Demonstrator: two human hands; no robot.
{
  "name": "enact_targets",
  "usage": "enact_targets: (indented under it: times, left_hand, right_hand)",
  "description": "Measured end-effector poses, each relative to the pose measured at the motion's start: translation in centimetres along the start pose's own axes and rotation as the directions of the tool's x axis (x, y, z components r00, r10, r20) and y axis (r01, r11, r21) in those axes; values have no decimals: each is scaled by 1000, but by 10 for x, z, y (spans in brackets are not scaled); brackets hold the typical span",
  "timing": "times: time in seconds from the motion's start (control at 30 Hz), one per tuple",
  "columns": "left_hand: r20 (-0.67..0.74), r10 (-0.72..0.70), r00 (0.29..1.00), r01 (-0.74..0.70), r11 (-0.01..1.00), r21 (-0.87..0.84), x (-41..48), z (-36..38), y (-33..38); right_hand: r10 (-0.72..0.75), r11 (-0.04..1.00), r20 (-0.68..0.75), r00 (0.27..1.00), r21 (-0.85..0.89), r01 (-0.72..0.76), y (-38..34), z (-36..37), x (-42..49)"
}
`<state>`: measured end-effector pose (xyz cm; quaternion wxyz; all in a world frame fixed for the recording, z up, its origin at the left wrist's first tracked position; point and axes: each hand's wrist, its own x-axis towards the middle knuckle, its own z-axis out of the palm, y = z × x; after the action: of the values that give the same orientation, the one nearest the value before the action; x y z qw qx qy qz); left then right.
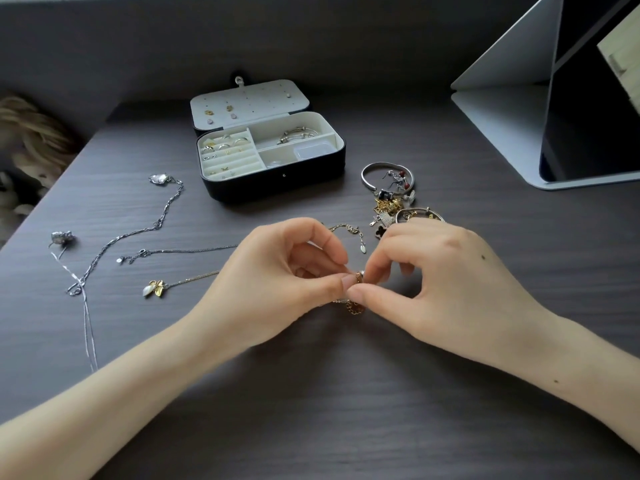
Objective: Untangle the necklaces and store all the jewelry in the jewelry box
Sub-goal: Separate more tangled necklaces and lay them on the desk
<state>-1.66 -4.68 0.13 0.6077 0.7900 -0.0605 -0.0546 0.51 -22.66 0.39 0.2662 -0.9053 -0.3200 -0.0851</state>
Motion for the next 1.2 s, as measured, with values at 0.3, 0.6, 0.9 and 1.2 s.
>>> enact_targets:
  times: [0.3,0.6,0.9,1.2]
  left_hand:
    - [10,47,999,-48,995,88,-3,1,1]
    - [-13,102,995,-100,989,107,-1,1,-3]
    - [67,240,969,-249,931,269,-3,4,-1]
    - [92,334,938,-334,800,498,0,-2,-3]
  right_hand:
    - [73,988,86,994,128,-84,0,-2,1]
    - [74,960,153,985,256,-112,-2,-8,4]
    - [122,956,240,963,233,-180,-6,-10,6]
    - [136,864,342,930,419,-280,2,-24,10]
